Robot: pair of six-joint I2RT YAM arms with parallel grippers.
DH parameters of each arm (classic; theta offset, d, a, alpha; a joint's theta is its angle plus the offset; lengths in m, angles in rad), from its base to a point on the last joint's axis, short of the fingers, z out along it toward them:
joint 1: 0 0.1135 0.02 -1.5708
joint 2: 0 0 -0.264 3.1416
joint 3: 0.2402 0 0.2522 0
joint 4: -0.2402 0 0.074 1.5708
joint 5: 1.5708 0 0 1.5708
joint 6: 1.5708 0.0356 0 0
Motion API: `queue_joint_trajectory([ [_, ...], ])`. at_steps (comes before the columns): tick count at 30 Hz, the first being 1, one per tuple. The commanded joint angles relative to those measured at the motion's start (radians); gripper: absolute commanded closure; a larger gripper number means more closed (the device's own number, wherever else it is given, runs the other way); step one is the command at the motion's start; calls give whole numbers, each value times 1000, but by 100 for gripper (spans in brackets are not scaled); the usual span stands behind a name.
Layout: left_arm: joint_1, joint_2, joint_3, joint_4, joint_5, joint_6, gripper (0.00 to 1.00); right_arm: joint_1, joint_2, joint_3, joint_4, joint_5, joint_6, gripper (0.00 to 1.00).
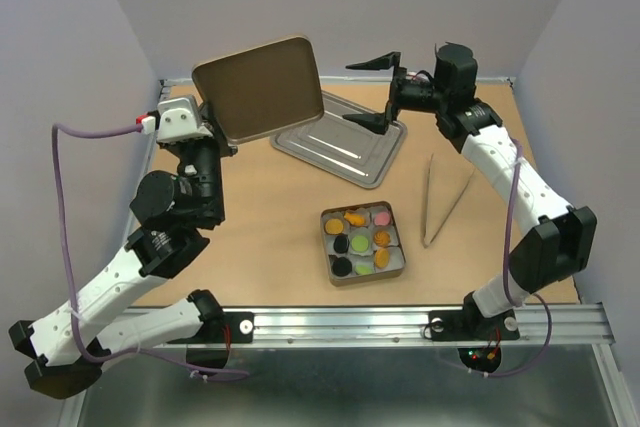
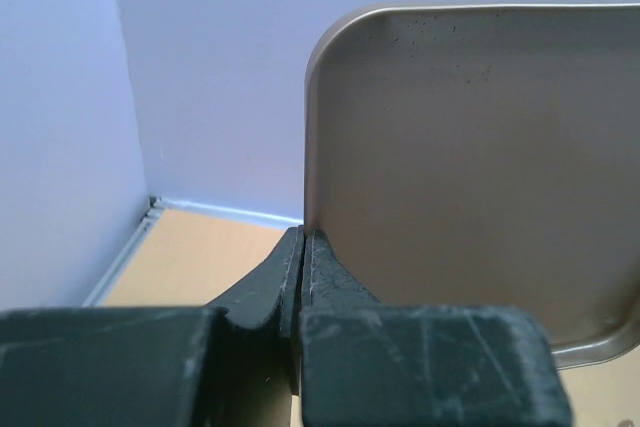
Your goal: Pack the cookies
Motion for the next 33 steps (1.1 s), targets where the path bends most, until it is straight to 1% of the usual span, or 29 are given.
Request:
queue_joint_trajectory([
  [1,-4,-14,-42,234,55,168,100,43,37,133,94,57,141,0],
  [5,-3,-12,-74,290,47,240,100,94,93,205,94,65,161,0],
  [8,-3,-28,-109,368,37,315,100,117,113,242,92,60,171,0],
  [13,-3,-25,-129,400,47,420,100,158,126,259,91,45,175,0],
  [19,-3,-26,-134,483,46,519,100,203,134,233,91,11,157,0],
  [21,-3,-29,-129,523,44,561,100,207,117,179,89,-12,137,0],
  [25,-3,-28,-111,538,61,593,100,213,88,111,88,-19,131,1],
  [28,-3,-25,-117,541,69,593,100,226,102,130,91,-13,128,7],
  [29,-3,-22,-120,547,69,587,100,236,122,156,91,-12,126,12],
  [33,-3,-6,-128,547,69,553,100,267,162,218,94,-1,131,21],
])
